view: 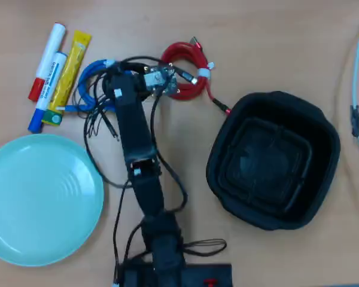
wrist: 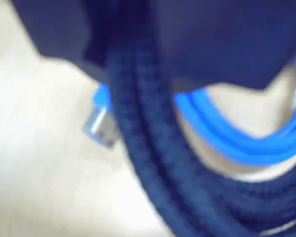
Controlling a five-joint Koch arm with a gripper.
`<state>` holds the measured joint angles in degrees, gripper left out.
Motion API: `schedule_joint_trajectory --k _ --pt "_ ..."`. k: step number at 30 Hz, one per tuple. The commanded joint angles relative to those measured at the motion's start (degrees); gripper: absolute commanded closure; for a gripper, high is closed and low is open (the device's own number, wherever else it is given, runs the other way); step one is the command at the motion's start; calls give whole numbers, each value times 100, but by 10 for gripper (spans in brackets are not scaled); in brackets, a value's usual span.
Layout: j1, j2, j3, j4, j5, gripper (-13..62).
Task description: Put a black charging cable in a black bowl and put a red charging cable in a green bowl
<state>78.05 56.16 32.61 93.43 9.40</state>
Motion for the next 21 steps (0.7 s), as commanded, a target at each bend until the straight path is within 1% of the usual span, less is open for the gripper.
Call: schedule_joint_trajectory --k 1,7,13,17,21 --pt "-26 1151 -290 299 -97 573" --pt "0 1846 -264 642 -97 573" --pt "325 2540 -229 1002 -79 573" --pt "949 2865 114 1037 -105 573" --pt "2013 3313 817 1055 -149 573"
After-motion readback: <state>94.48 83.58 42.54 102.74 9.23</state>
